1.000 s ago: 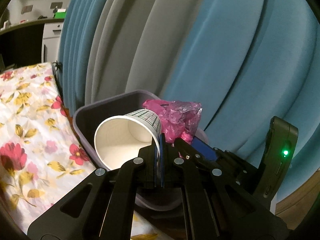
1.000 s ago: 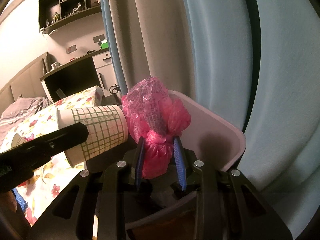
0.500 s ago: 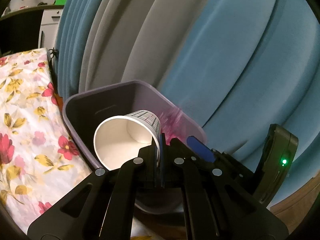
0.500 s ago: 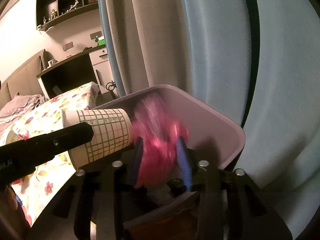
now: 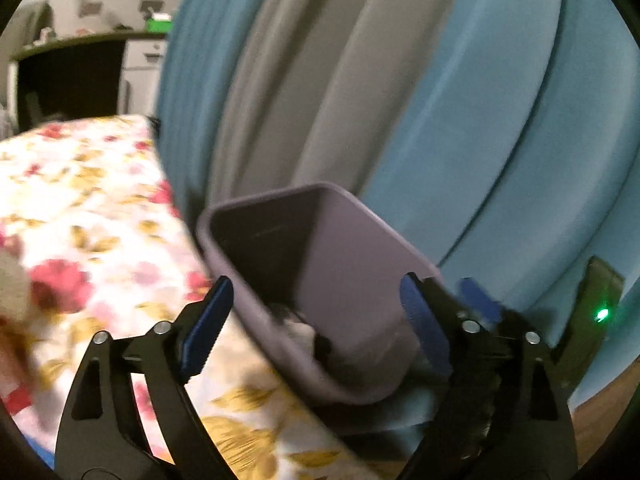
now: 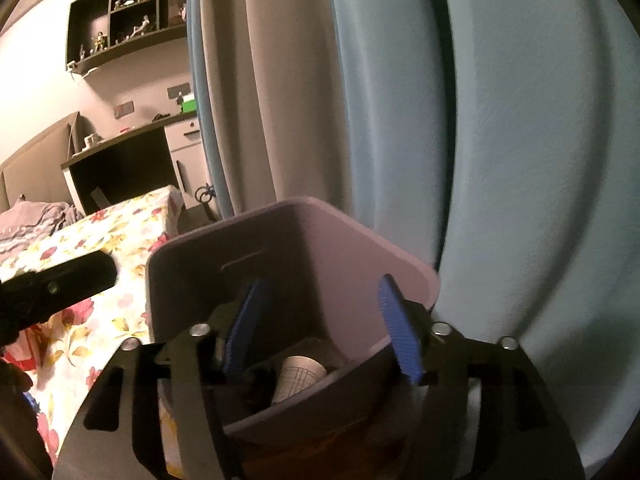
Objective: Collect trash
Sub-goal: 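Move both grippers back to the trash, left gripper toward the orange apple-print cup, then grasp the orange apple-print paper cup with the left gripper and lift, then grasp the crumpled red-and-white plastic bag with the right gripper while the left gripper holds the cup, then carry the apple-print cup and red-and-white bag over the grey bin with both grippers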
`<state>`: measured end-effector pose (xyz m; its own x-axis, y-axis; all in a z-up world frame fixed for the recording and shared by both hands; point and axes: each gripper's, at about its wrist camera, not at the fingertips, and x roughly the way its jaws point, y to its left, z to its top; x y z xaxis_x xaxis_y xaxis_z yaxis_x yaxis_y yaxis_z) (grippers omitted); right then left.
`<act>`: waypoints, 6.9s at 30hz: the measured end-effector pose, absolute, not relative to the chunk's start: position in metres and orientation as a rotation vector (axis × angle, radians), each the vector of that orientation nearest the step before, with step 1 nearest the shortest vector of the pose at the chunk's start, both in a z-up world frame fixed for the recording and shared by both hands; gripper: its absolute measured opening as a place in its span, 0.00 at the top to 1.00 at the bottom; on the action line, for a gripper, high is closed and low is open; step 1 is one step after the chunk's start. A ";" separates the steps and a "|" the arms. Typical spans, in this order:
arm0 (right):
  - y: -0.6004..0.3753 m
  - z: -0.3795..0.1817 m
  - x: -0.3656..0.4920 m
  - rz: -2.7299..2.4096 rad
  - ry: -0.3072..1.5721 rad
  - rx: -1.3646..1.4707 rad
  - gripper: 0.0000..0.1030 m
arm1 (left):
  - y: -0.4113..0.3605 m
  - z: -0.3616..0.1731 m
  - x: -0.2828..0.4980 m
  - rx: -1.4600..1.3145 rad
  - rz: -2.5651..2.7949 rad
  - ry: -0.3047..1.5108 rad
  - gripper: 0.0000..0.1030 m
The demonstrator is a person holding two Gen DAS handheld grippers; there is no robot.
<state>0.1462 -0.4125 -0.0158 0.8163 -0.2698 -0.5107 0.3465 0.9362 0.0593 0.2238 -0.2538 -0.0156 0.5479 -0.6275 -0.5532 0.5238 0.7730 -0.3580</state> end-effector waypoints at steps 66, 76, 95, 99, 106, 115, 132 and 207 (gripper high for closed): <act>-0.080 -0.007 0.105 0.245 0.563 -0.014 0.15 | 0.116 -0.053 0.083 -0.243 -0.088 0.718 0.44; -0.026 -0.019 0.129 0.321 0.618 -0.051 0.15 | 0.179 -0.050 0.056 -0.311 0.056 0.666 0.44; 0.020 -0.052 0.178 0.359 0.749 -0.074 0.51 | 0.214 -0.054 0.061 -0.346 0.131 0.651 0.44; 0.024 -0.054 0.178 0.397 0.763 -0.078 0.75 | 0.214 -0.054 0.062 -0.347 0.129 0.651 0.44; 0.020 -0.048 0.168 0.411 0.729 -0.087 0.86 | 0.210 -0.054 0.062 -0.346 0.124 0.652 0.44; -0.003 -0.024 0.140 0.421 0.646 -0.052 0.87 | 0.202 -0.050 0.060 -0.339 0.111 0.642 0.44; -0.053 -0.012 0.108 0.402 0.613 -0.004 0.87 | 0.164 -0.041 0.060 -0.297 0.053 0.643 0.44; -0.394 -0.016 0.153 -0.184 0.606 0.201 0.87 | -0.271 -0.022 0.245 -0.167 -0.736 0.806 0.44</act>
